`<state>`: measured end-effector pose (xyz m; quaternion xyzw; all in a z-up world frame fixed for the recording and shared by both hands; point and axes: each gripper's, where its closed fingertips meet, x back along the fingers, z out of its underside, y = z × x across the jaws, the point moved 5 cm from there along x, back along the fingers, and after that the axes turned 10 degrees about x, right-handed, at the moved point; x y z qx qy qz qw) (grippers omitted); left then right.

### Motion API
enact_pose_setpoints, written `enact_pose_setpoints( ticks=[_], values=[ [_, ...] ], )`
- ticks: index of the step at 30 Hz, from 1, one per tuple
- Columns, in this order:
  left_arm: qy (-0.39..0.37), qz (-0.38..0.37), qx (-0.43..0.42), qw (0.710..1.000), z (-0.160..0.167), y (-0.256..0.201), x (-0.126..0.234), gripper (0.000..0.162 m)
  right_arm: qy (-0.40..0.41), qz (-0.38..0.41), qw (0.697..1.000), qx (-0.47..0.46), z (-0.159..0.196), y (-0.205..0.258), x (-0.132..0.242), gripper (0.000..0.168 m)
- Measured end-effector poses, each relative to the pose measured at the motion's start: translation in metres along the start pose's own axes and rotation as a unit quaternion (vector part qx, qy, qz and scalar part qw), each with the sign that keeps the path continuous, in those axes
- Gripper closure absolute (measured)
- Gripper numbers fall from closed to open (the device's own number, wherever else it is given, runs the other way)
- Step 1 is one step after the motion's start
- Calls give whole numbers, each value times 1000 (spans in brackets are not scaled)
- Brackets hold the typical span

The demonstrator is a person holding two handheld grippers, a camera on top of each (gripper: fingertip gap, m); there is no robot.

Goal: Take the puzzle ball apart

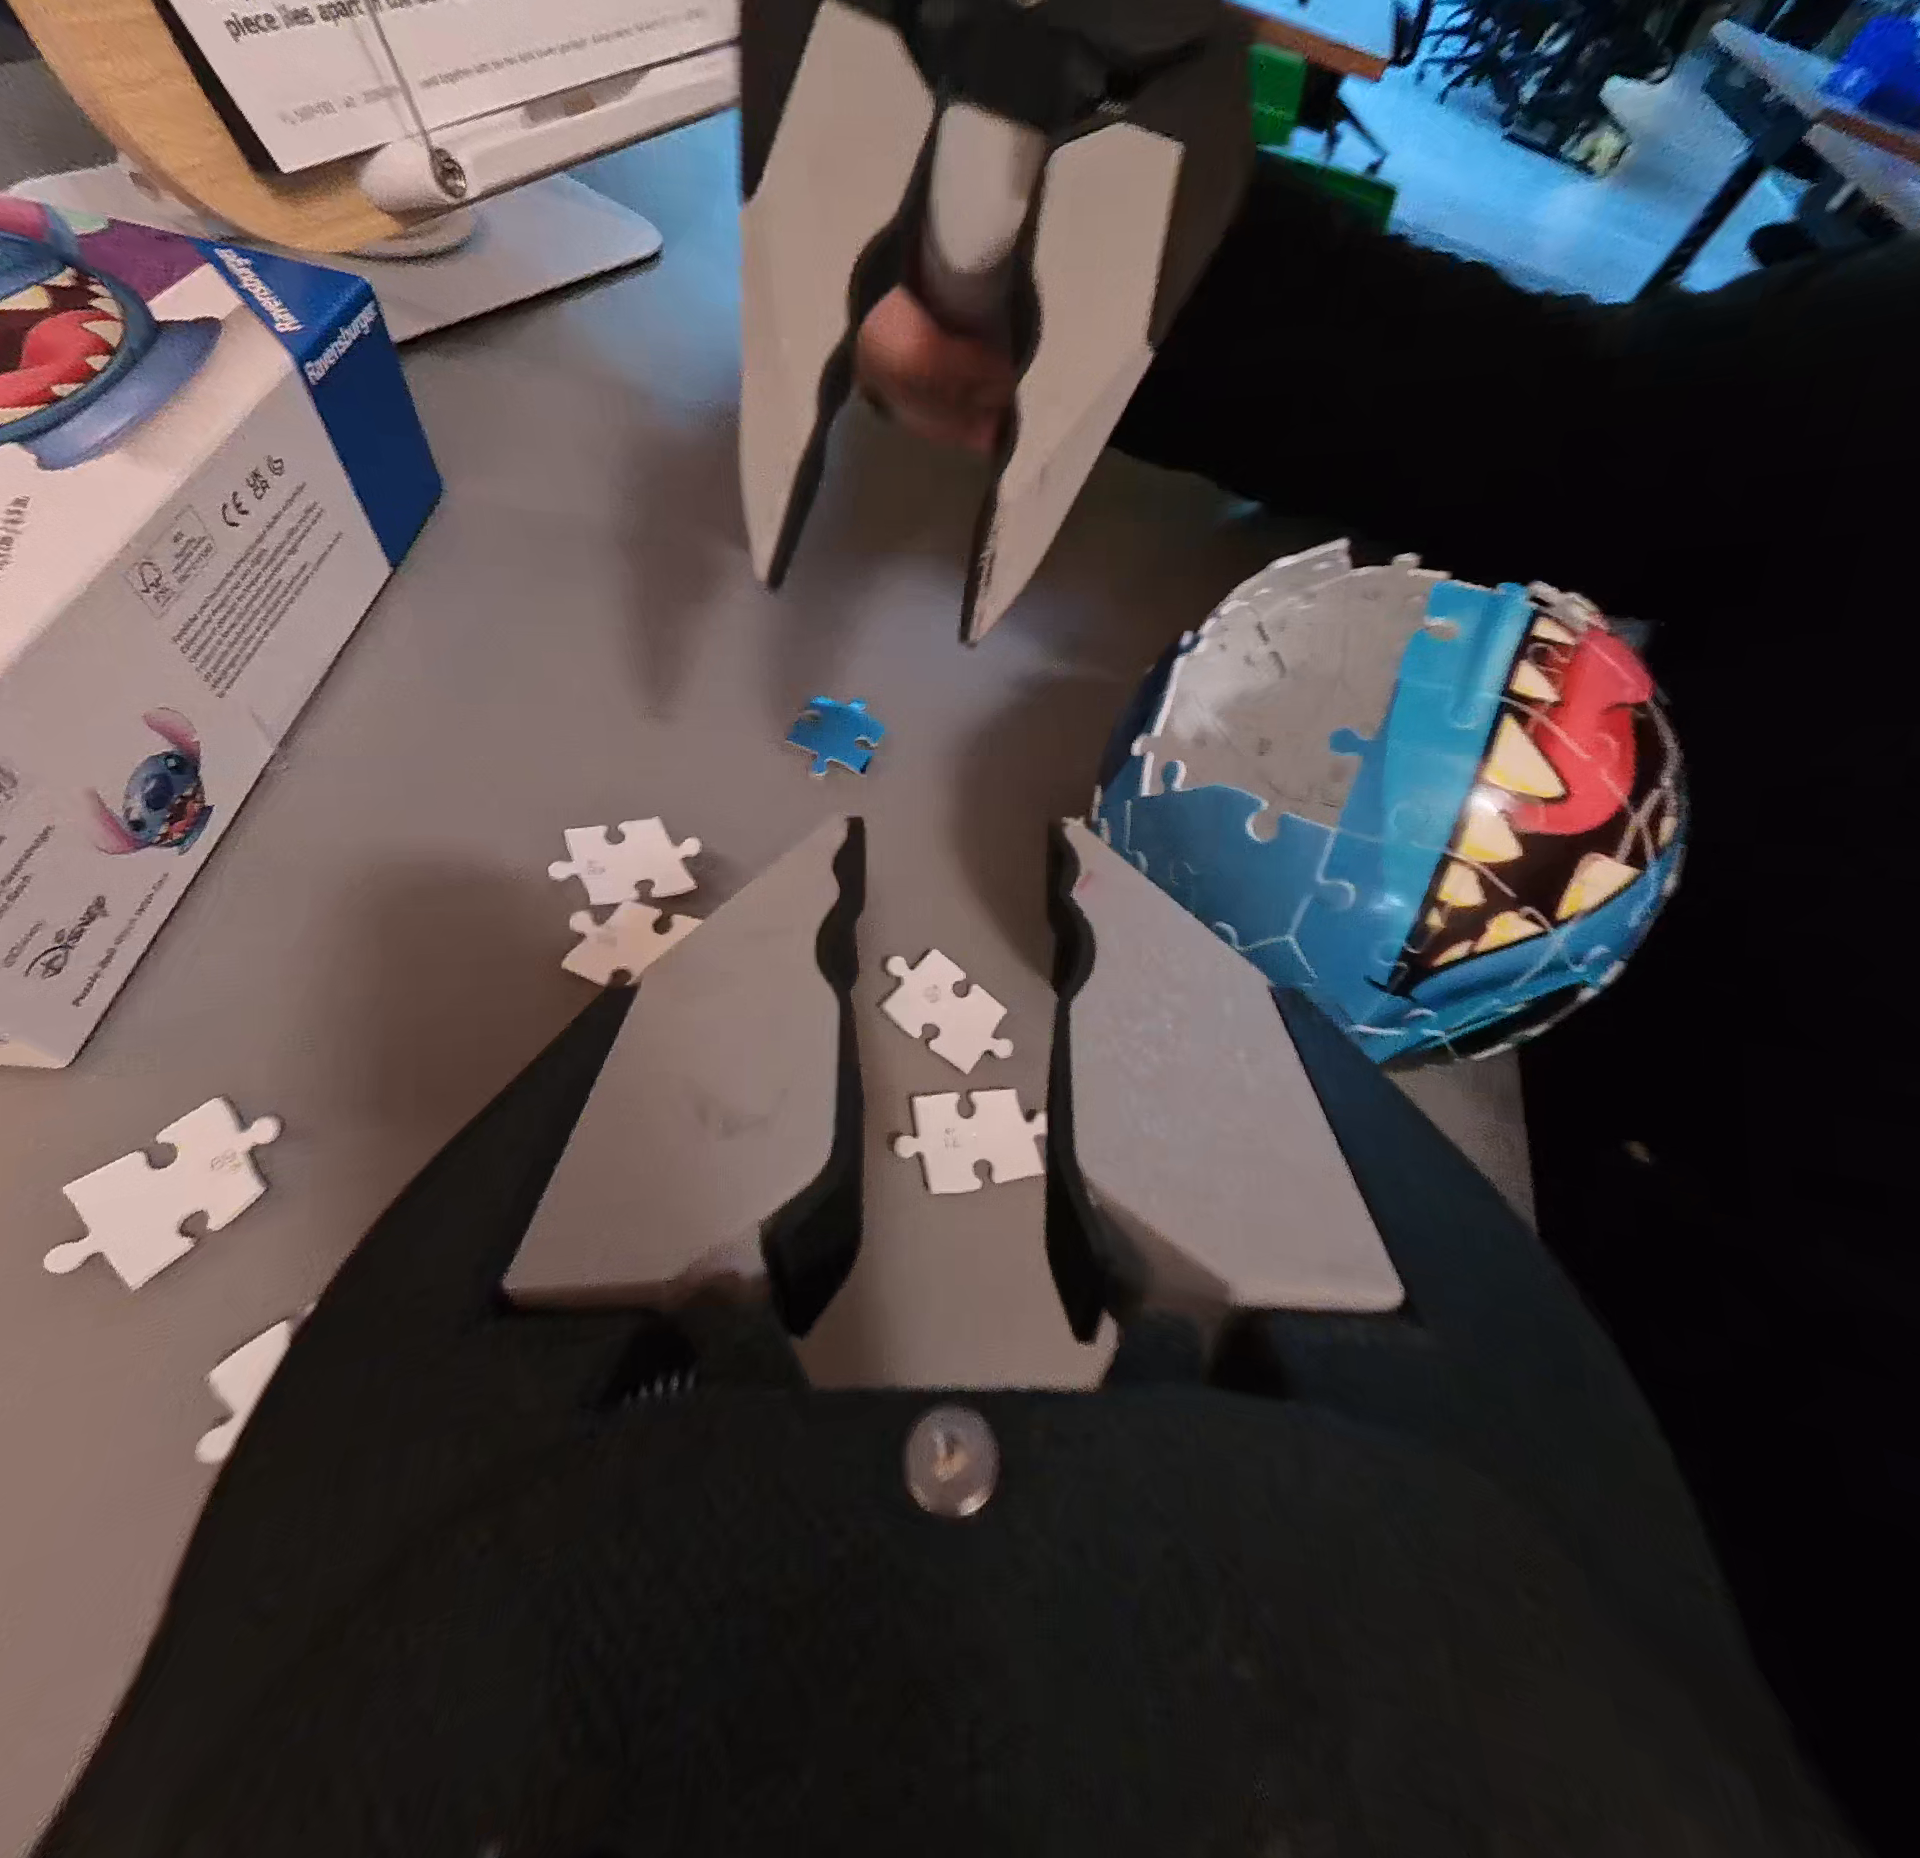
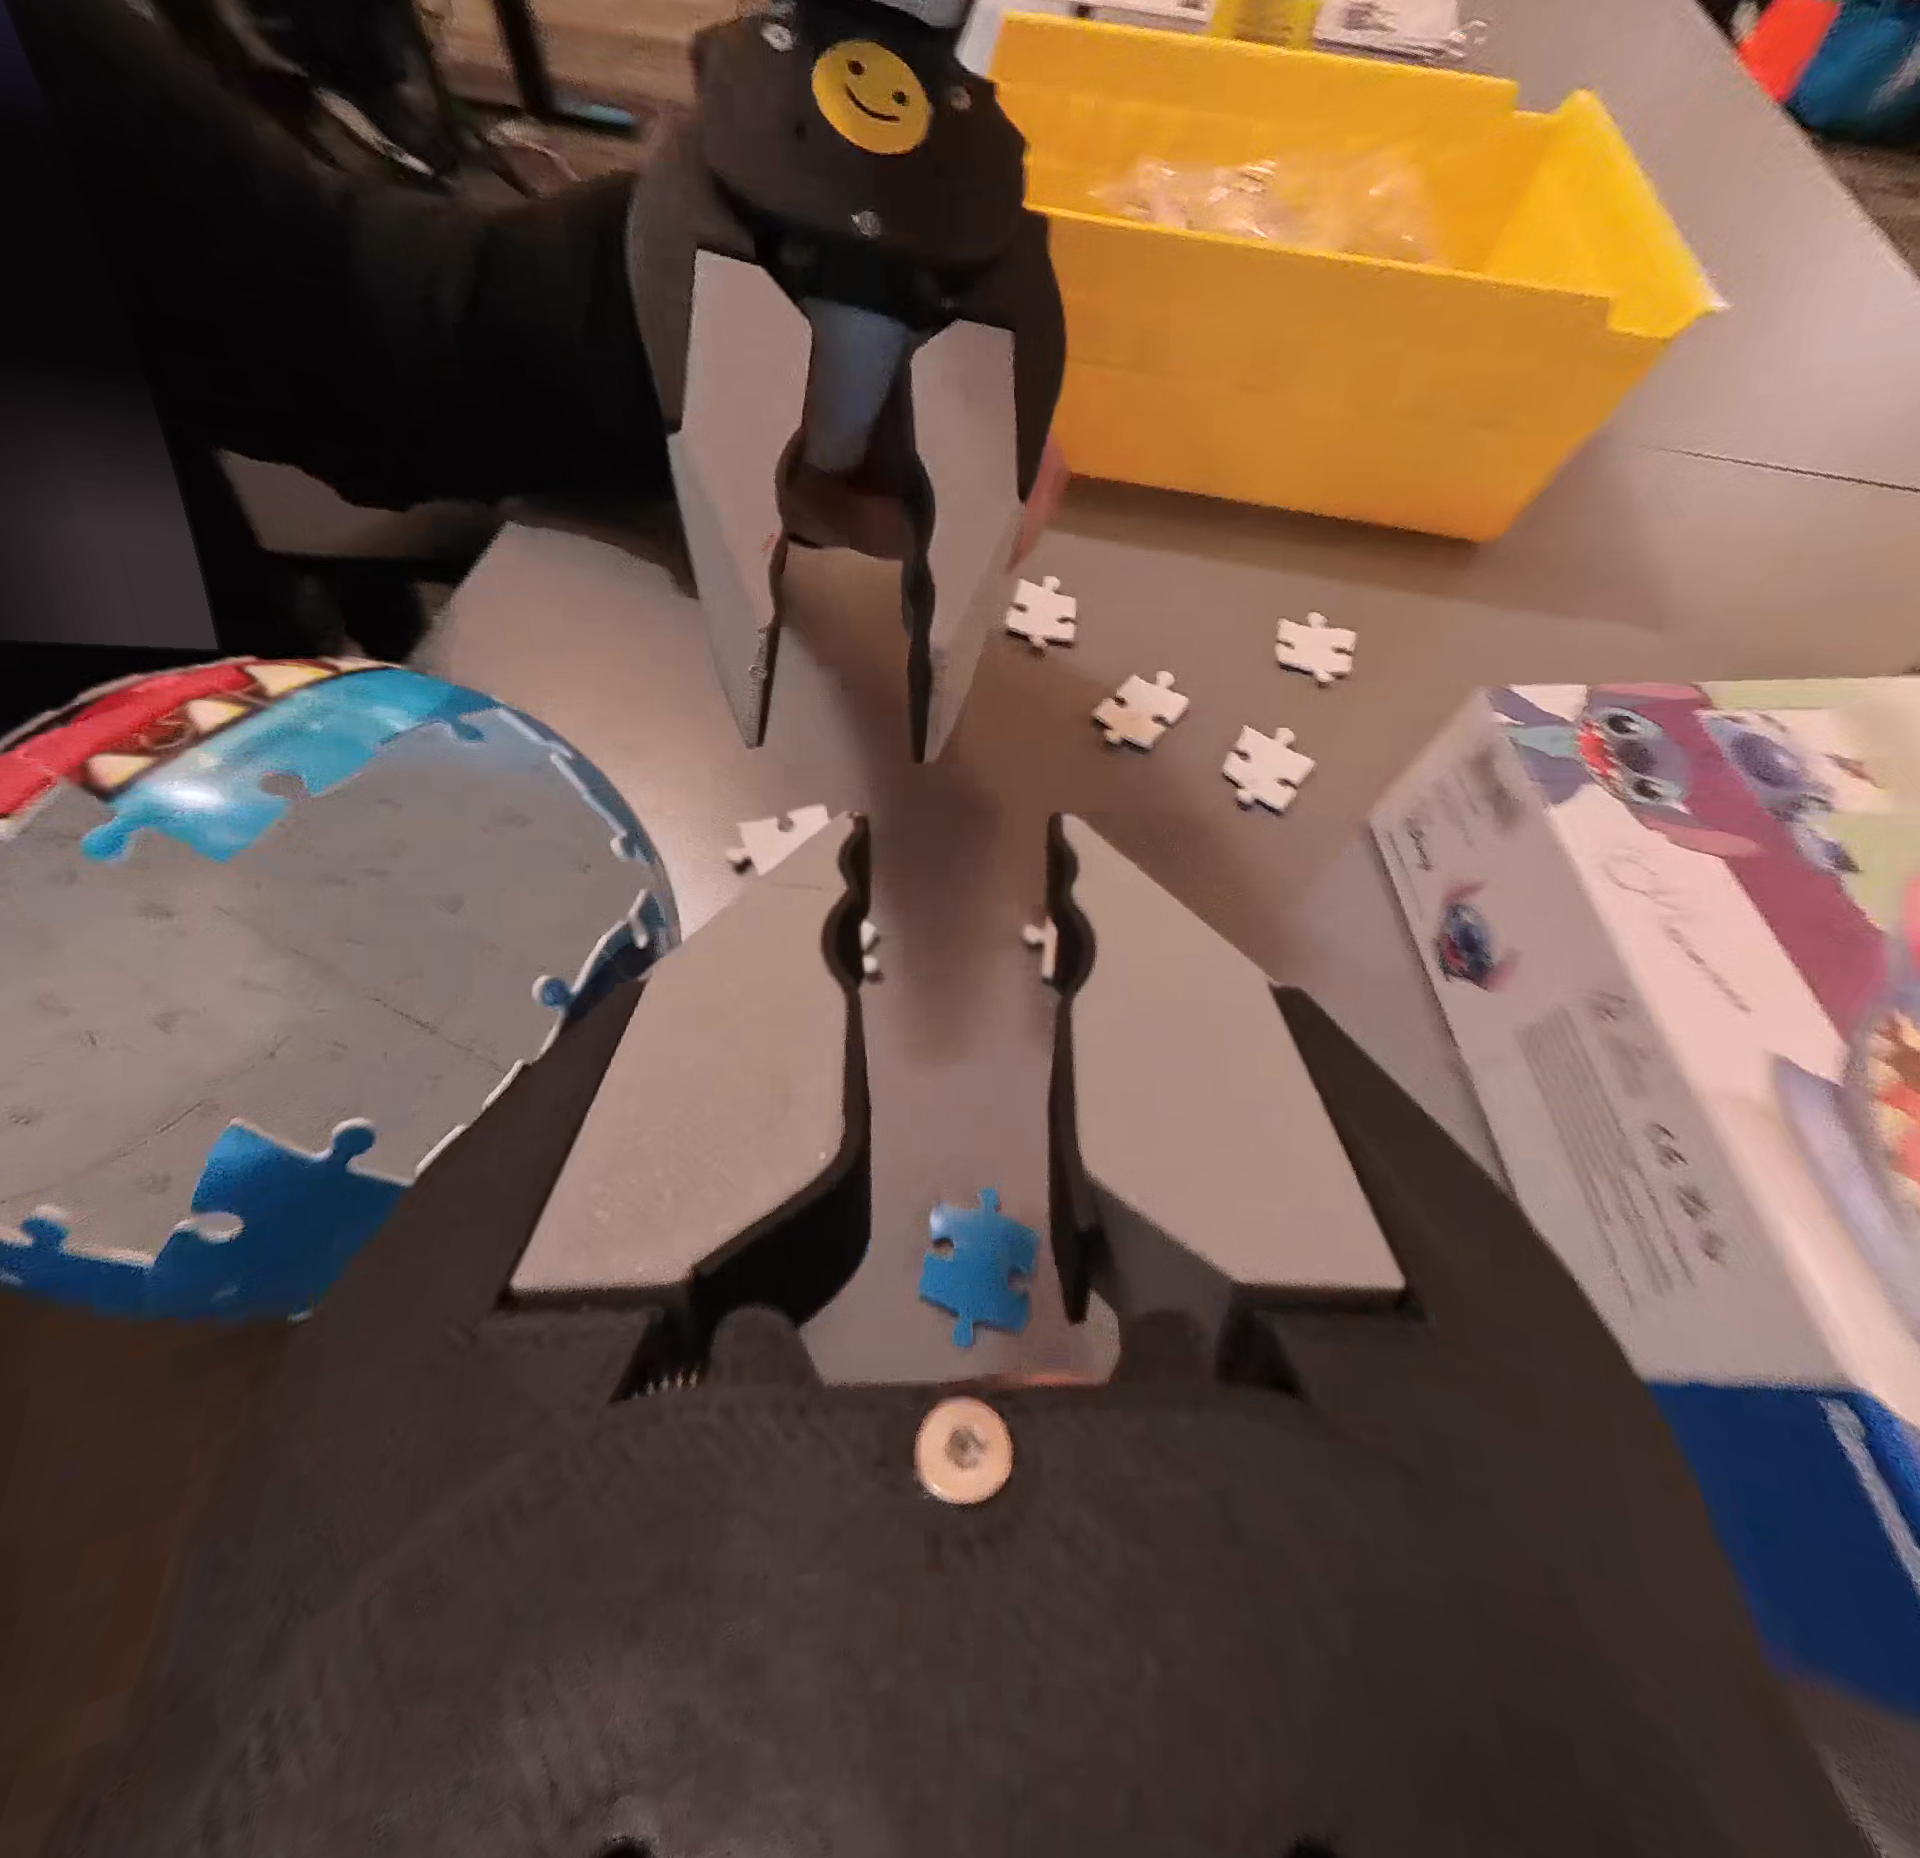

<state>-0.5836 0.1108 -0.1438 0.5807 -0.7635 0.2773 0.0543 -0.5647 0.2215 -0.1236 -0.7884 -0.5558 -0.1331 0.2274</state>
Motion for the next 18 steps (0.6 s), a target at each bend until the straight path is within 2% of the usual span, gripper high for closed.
enact_pose_setpoints(
  ticks=[2,4,7,9,12,16,18],
  values=[
    [-2,25,6,1000,0,-6,1,131,-18,-40,999,-10,1,1,-5,151],
    [-4,20,1,1000,-1,-8,3,131,-17,-69,997,-32,3,5,-5,134],
    [-14,-6,-11,1000,-2,-9,8,133,-29,-85,996,-24,-2,17,2,137],
    [-19,-15,-7,1000,-1,-10,12,134,-7,-107,994,-1,-6,29,3,141],
    [-31,-51,12,998,-2,-7,20,146,4,-128,991,28,-16,44,1,143],
    [-48,-73,36,996,0,-13,34,145,6,-134,990,44,-25,53,-5,149],
    [-47,-94,35,994,3,-16,39,145,32,-123,990,61,-21,54,-10,151]
  ],
)
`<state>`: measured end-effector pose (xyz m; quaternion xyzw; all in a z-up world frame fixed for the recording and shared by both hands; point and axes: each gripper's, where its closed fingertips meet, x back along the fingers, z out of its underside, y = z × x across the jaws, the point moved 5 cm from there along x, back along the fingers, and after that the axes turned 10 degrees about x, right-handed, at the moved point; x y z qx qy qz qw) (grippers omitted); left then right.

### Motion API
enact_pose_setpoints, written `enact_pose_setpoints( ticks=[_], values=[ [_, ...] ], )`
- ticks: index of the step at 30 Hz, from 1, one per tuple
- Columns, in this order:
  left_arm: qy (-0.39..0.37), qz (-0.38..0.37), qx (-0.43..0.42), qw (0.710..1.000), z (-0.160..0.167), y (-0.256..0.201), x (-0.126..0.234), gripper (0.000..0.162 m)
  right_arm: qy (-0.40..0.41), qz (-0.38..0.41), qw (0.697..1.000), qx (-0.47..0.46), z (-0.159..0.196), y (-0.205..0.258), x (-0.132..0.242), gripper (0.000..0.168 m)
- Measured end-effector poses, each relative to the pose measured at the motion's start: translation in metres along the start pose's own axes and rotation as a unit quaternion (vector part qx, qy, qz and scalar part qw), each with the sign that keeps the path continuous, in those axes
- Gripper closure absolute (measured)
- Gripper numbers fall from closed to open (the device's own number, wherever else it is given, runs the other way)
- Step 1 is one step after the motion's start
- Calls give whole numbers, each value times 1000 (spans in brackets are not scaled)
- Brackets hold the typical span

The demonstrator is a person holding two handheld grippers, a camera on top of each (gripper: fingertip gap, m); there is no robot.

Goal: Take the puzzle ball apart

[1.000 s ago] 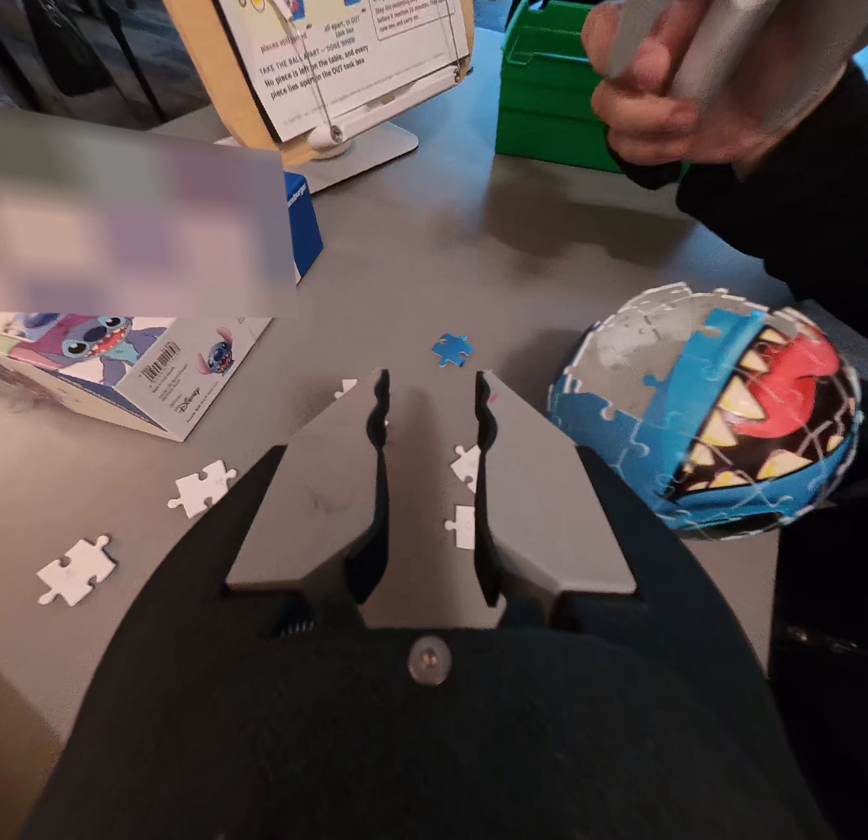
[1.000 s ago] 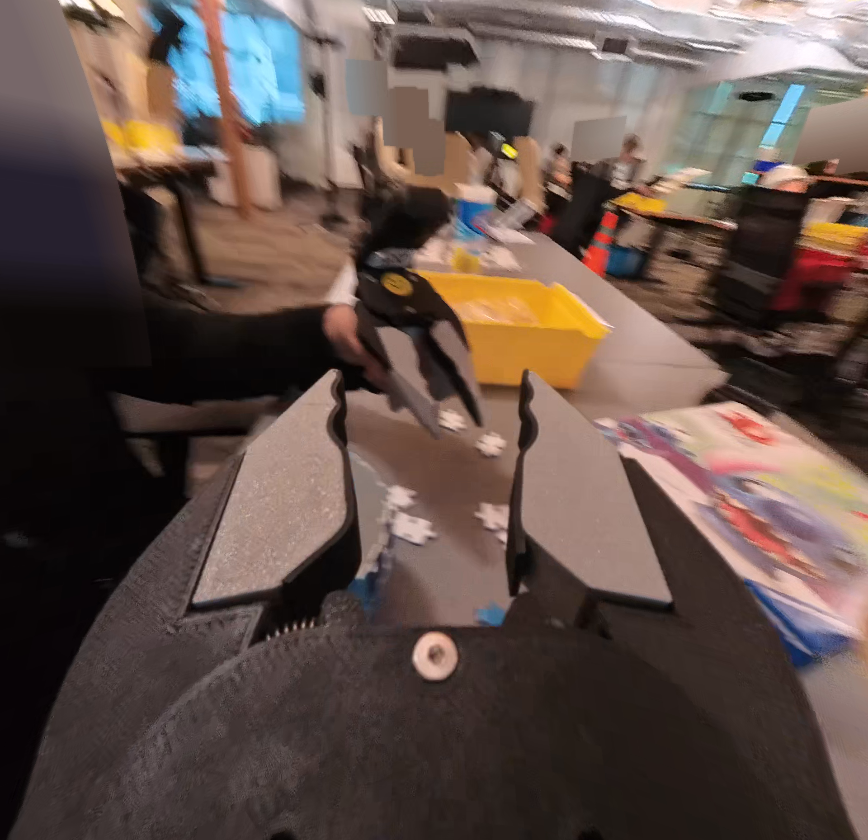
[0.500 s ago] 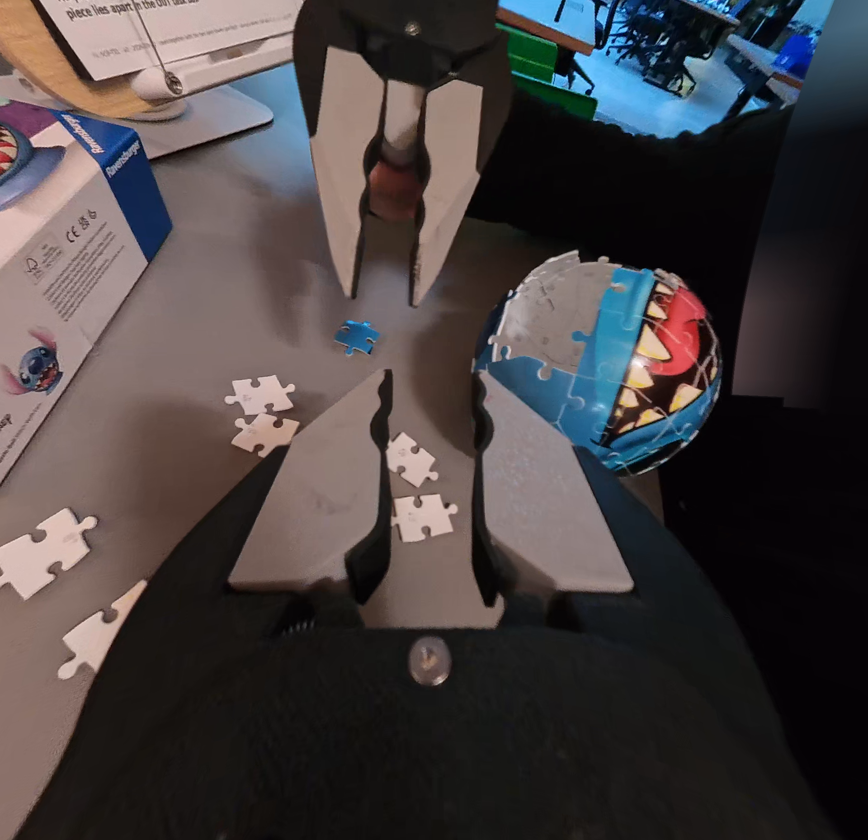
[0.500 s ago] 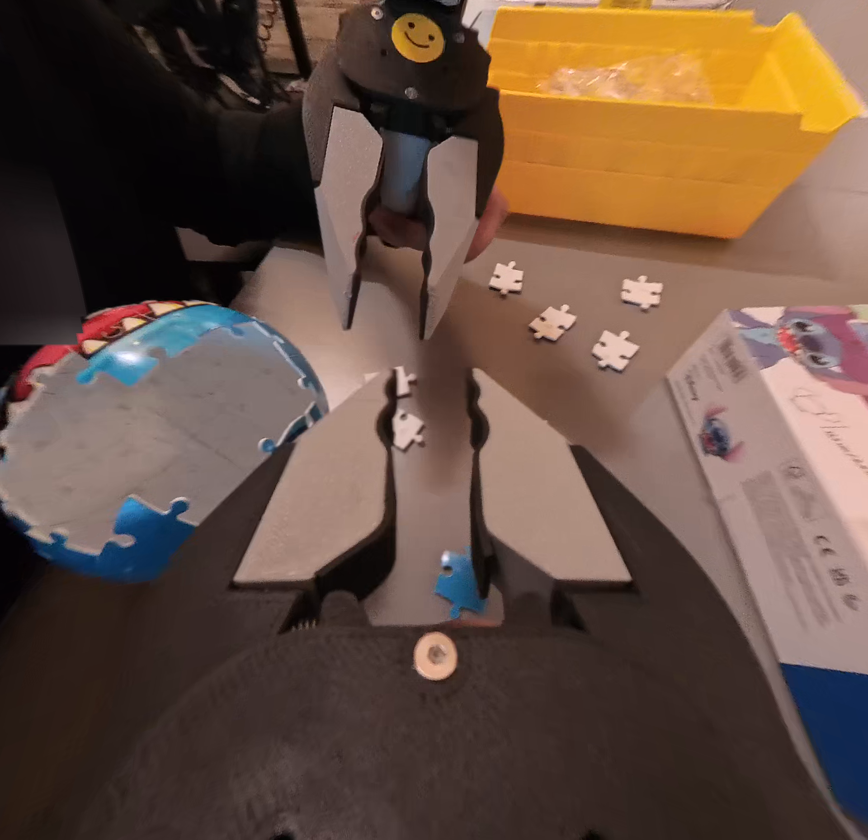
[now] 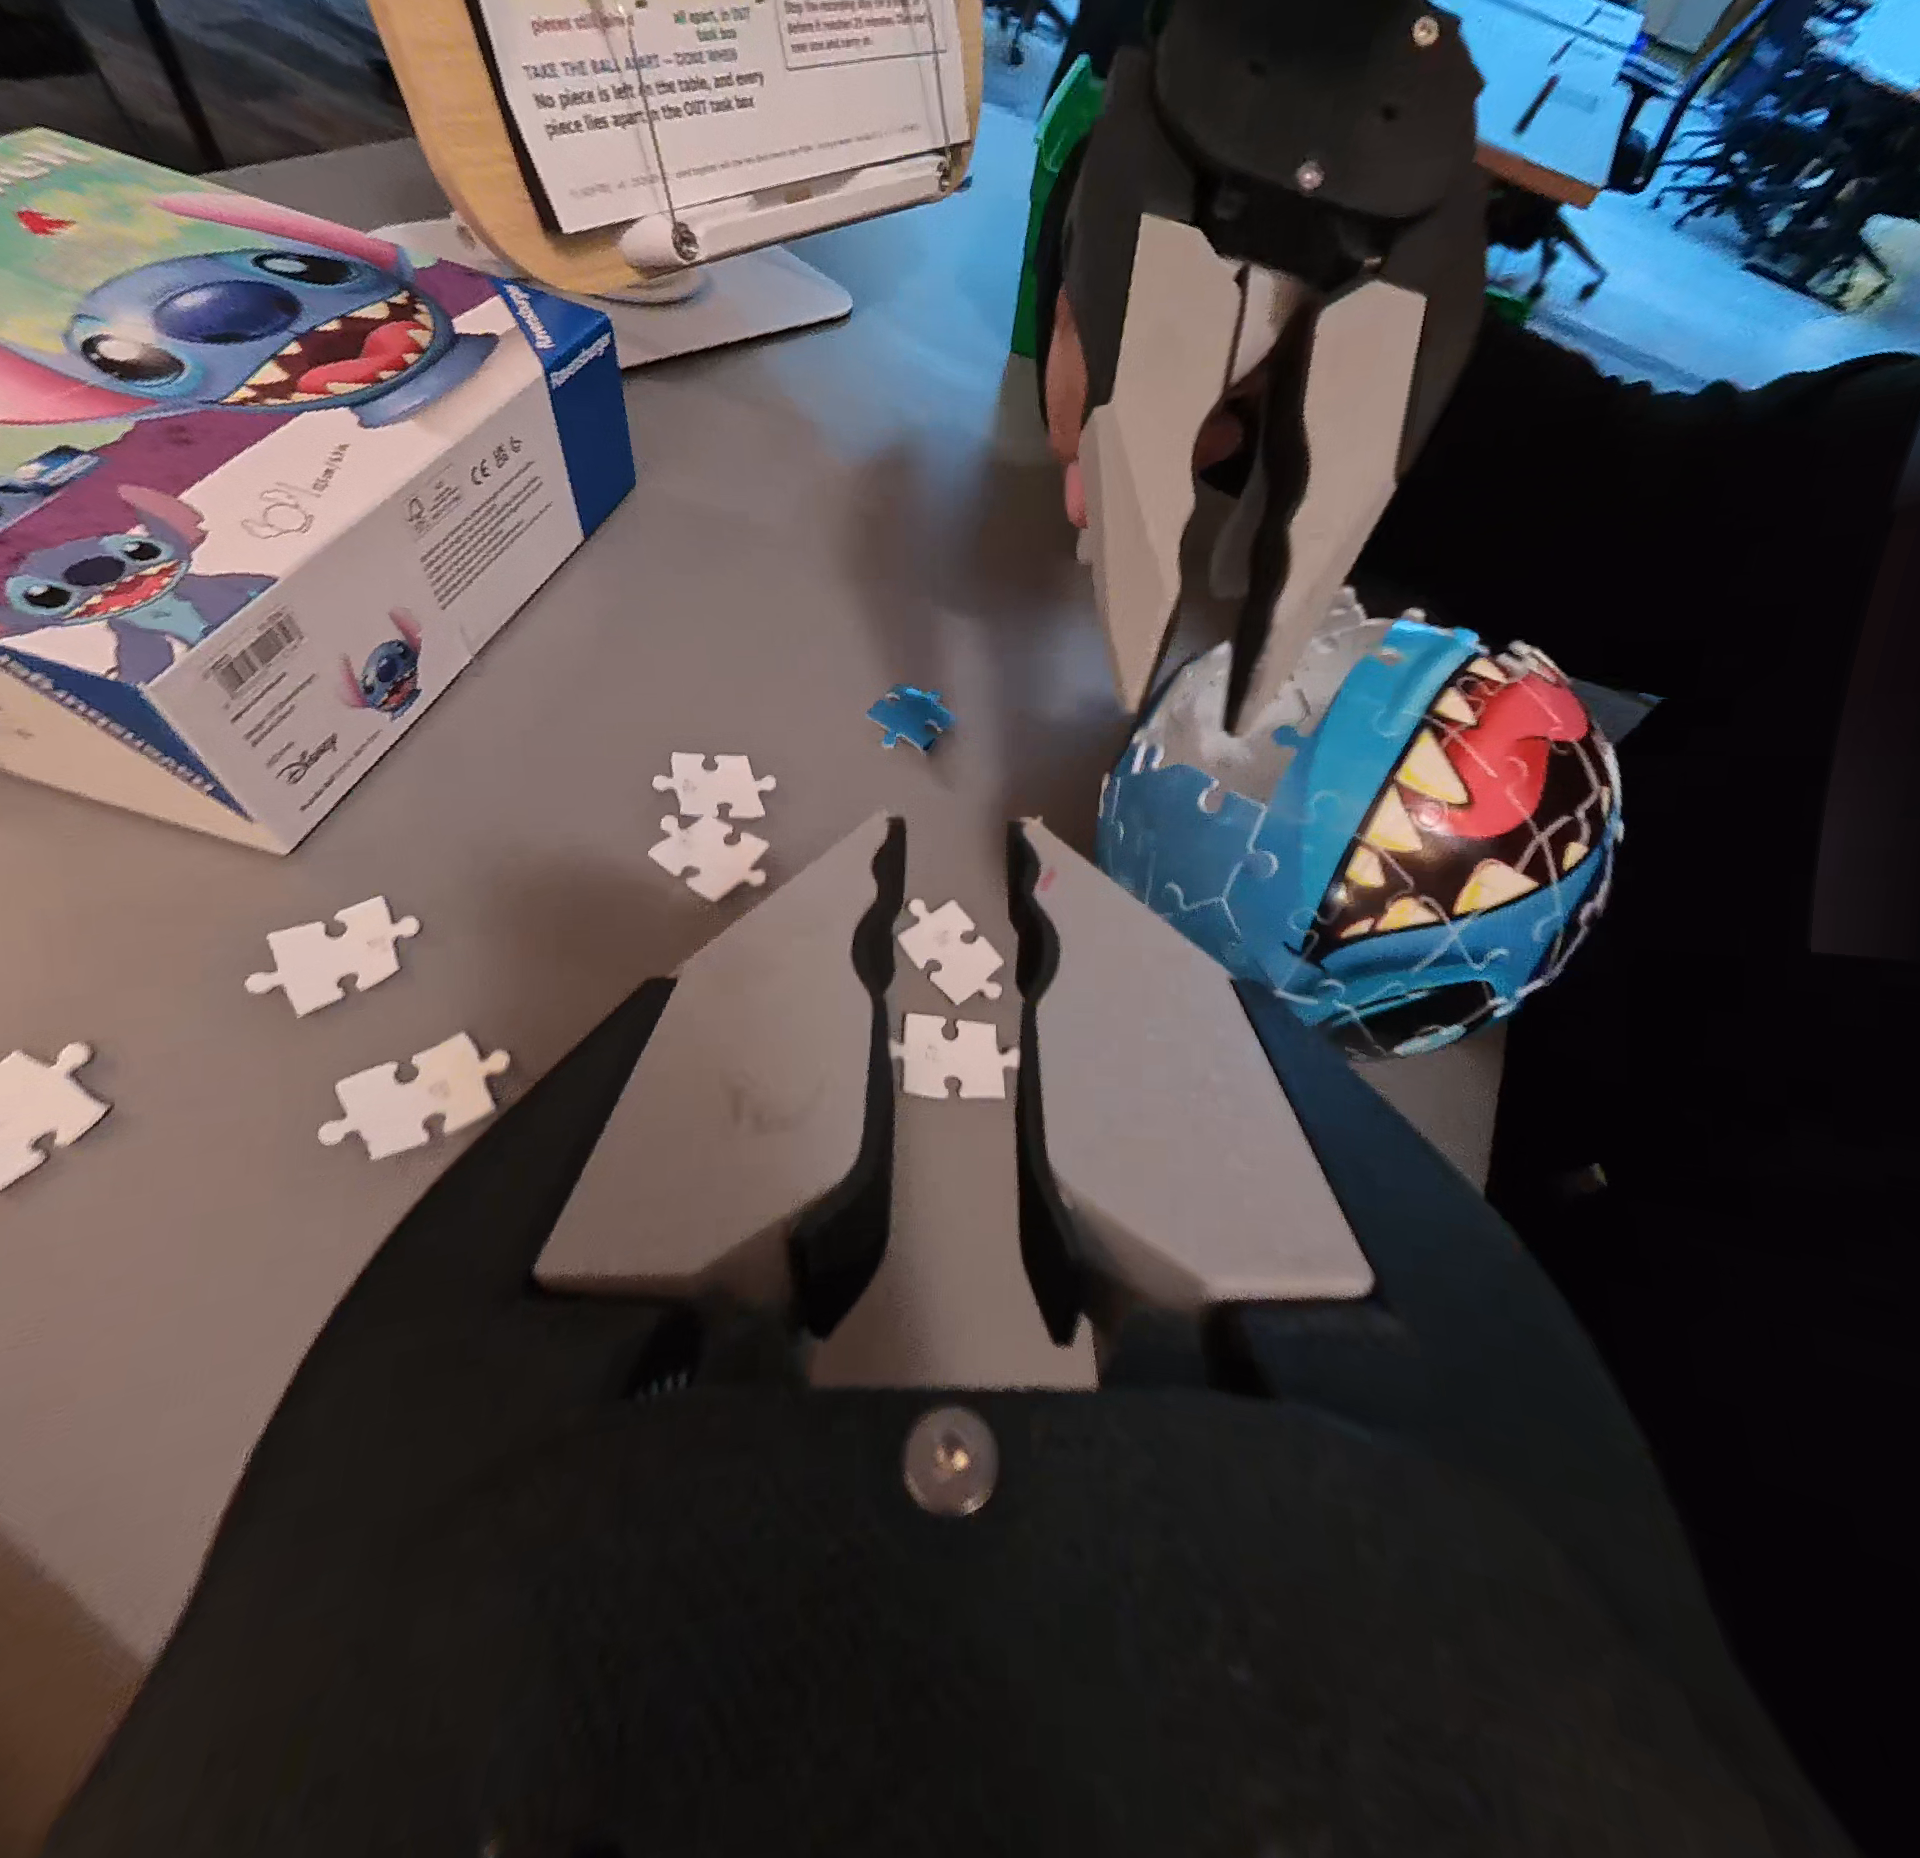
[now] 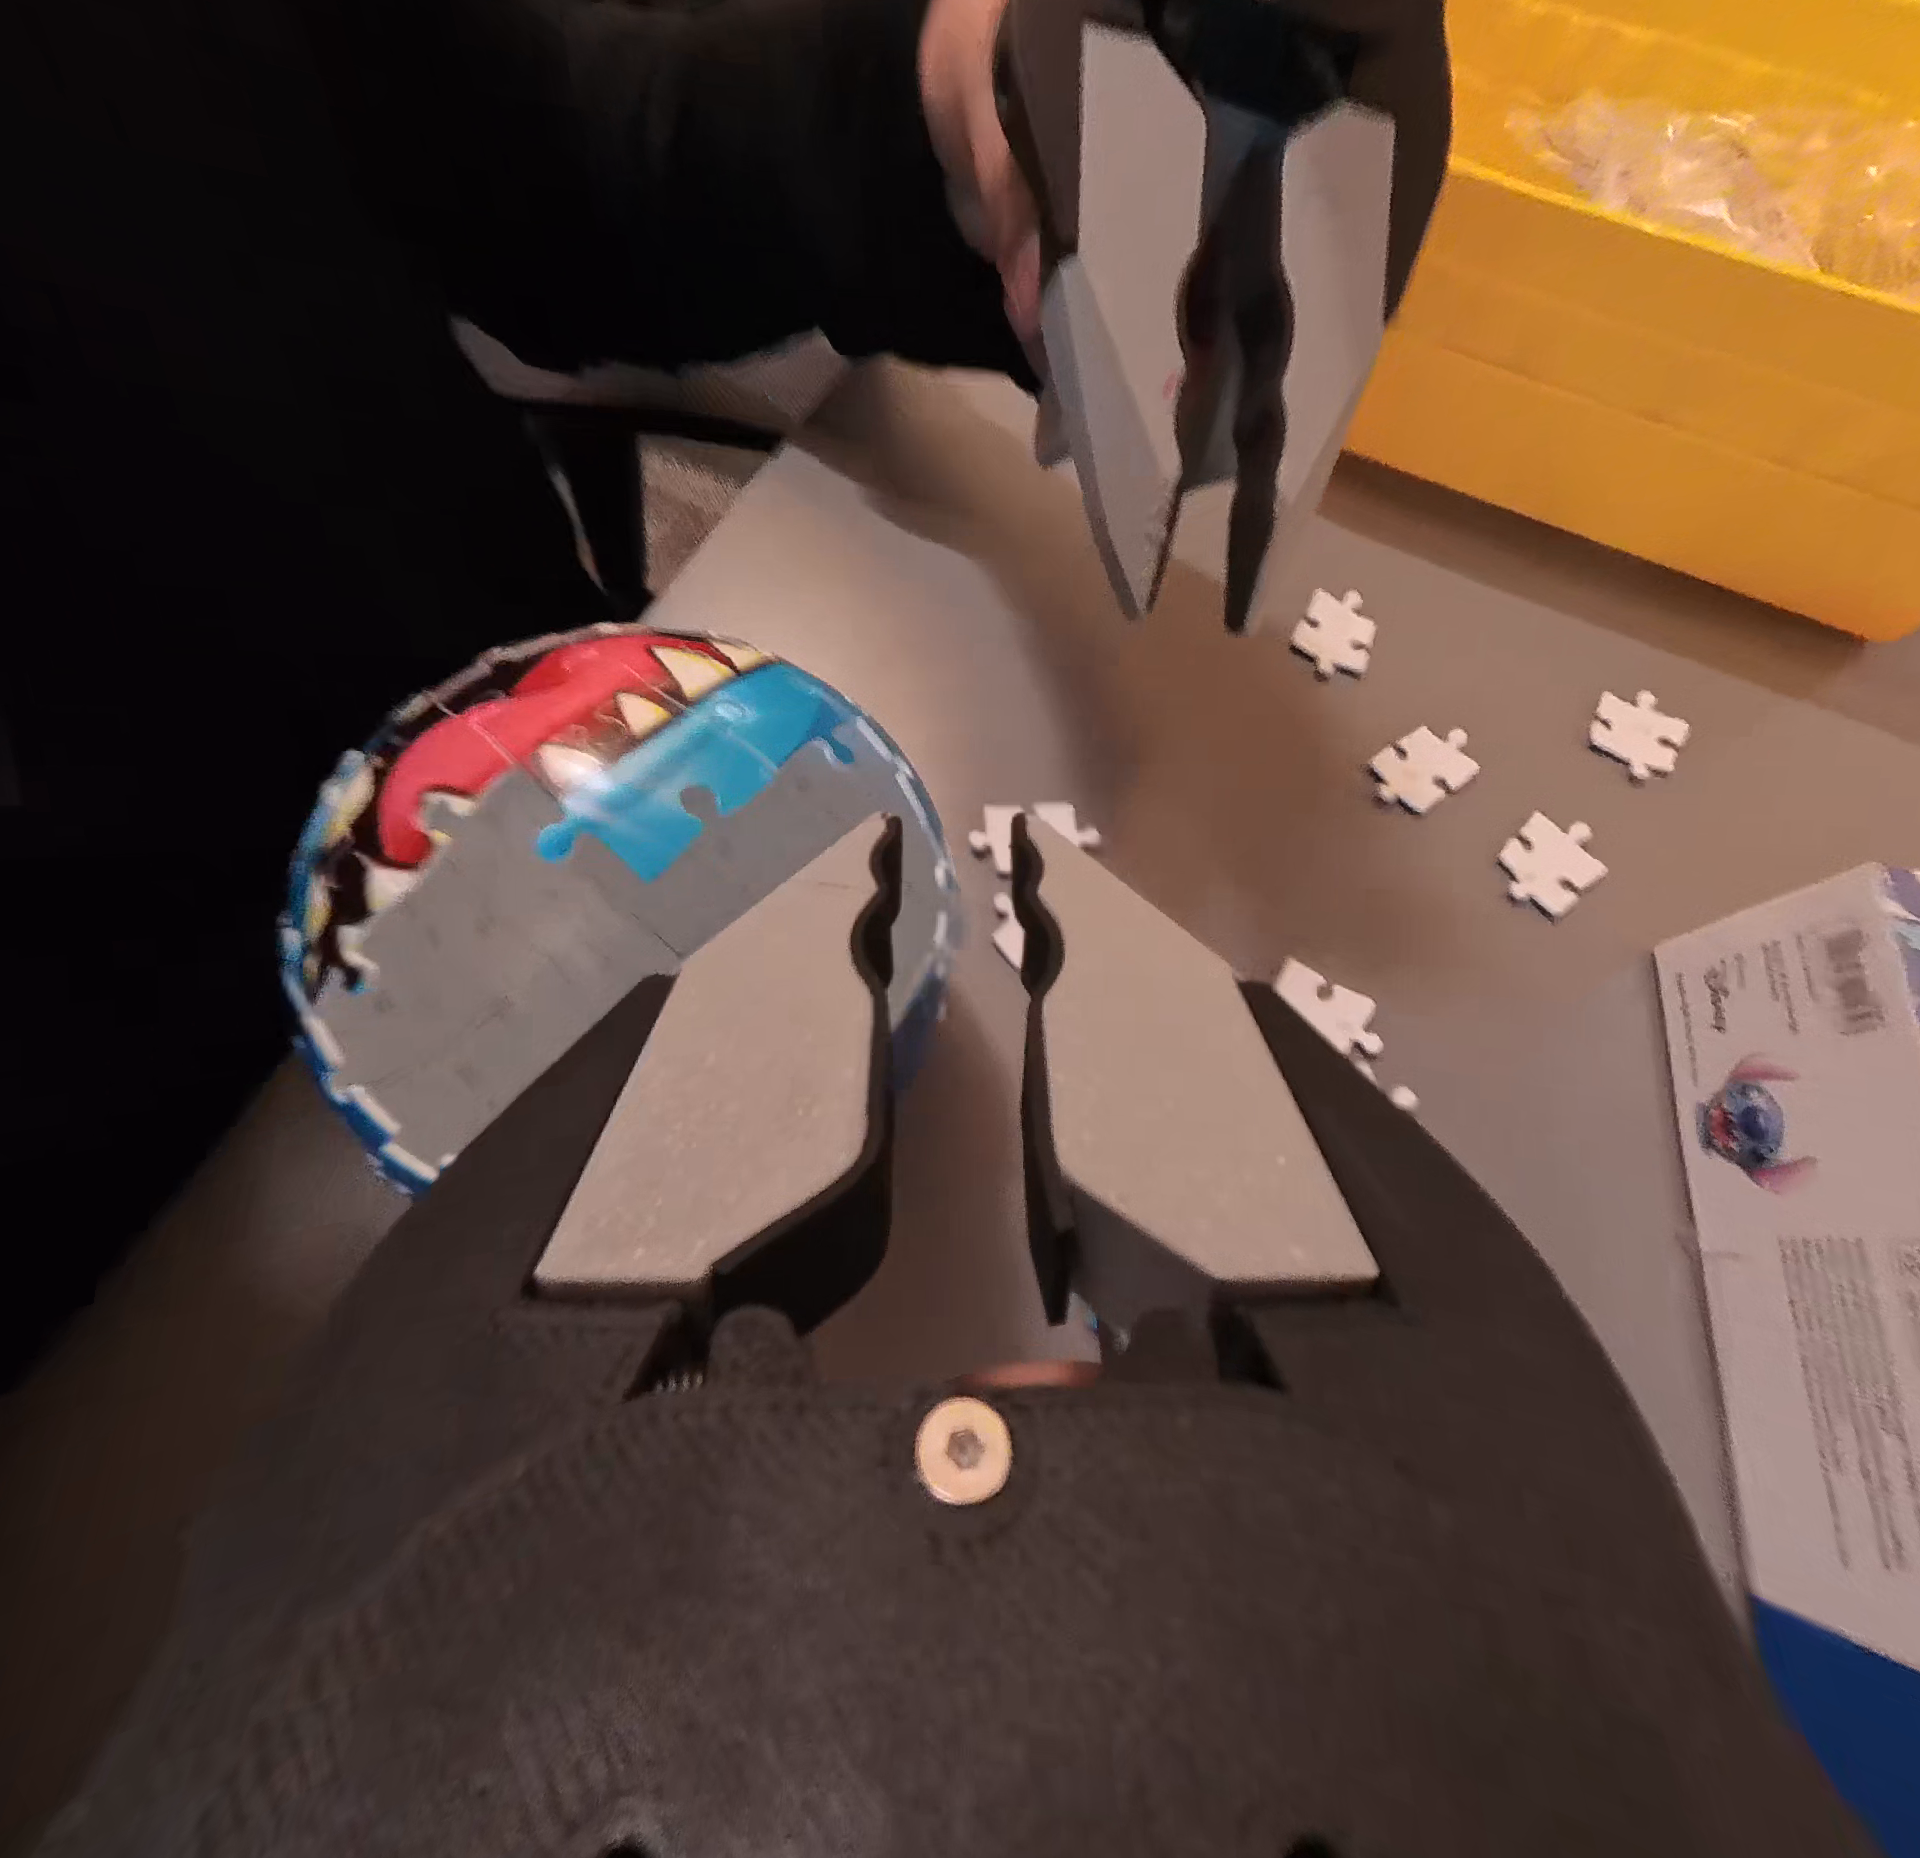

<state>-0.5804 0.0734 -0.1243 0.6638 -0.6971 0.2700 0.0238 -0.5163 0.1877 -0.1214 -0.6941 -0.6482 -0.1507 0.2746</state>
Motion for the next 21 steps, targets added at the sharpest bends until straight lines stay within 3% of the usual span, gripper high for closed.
enact_pose_setpoints(
  ticks=[3,7,9,15,21],
  values=[
    [8,-40,-14,999,6,-1,5,145,20,16,1000,2,6,-5,7,151],
    [33,-87,-37,995,16,11,9,148,33,104,993,-36,32,-38,39,148],
    [56,-92,-42,993,17,22,6,148,33,81,995,-49,49,-40,39,147],
    [71,3,-62,996,11,31,-14,147,47,13,997,-59,80,-41,5,147],
    [54,51,-53,996,10,37,-33,152,9,-42,998,-43,69,-37,-17,147]
  ],
)
